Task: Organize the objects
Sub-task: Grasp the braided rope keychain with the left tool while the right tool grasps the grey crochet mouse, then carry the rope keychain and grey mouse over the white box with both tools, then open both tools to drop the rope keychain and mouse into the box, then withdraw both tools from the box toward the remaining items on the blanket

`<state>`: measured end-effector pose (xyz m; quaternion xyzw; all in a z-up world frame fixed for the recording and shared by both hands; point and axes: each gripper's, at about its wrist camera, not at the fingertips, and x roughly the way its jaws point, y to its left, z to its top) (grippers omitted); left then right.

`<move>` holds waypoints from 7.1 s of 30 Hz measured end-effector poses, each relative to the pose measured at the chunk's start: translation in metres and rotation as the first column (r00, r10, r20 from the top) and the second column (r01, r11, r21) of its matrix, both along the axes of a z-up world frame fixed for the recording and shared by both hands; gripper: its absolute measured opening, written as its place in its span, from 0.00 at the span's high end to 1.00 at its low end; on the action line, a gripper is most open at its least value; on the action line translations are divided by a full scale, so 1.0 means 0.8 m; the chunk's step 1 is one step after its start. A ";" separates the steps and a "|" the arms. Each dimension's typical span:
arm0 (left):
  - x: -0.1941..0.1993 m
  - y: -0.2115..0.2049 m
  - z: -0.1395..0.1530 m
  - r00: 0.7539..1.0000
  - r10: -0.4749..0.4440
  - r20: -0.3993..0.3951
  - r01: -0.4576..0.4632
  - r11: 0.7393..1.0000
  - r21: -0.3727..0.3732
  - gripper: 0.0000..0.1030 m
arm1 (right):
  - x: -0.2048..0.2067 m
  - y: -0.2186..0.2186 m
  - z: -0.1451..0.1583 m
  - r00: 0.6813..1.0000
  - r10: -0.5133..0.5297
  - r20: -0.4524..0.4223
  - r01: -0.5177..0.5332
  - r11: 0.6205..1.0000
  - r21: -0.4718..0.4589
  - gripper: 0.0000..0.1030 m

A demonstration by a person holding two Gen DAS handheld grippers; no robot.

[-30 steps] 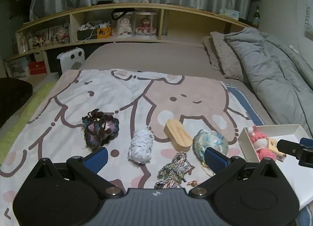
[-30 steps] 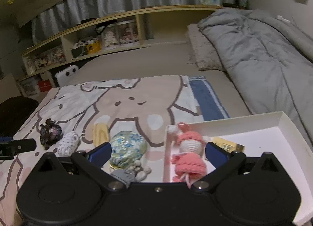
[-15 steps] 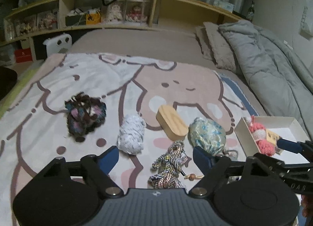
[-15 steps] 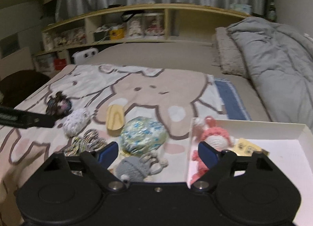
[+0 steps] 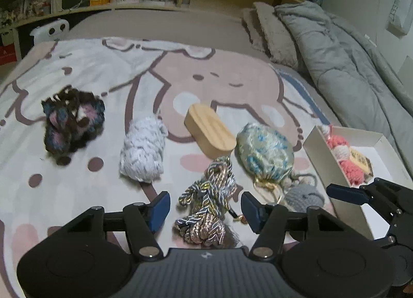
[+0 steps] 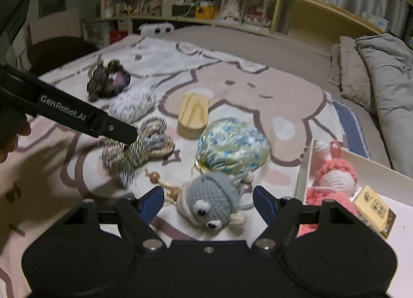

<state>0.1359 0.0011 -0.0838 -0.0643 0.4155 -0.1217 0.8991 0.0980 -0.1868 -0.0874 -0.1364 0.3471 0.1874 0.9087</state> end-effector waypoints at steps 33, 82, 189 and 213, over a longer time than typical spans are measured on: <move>0.017 -0.016 -0.034 0.999 -0.014 -0.040 0.014 1.000 -0.002 0.61 | 0.014 0.000 -0.002 0.999 -0.002 -0.039 0.002 1.000 -0.001 0.45; -0.061 -0.052 0.138 0.969 0.055 0.241 -0.050 0.998 -0.028 0.61 | -0.018 -0.157 0.158 0.912 -0.402 0.082 0.348 0.865 0.363 0.45; -0.106 -0.200 0.131 0.996 -0.080 0.045 0.077 0.996 0.053 0.22 | -0.083 -0.249 0.160 0.875 -0.479 -0.067 0.481 0.849 0.219 0.21; -0.085 -0.099 0.150 0.993 0.022 0.119 -0.033 0.995 0.090 0.00 | -0.075 -0.208 0.162 0.882 -0.471 -0.002 0.461 0.864 0.201 0.00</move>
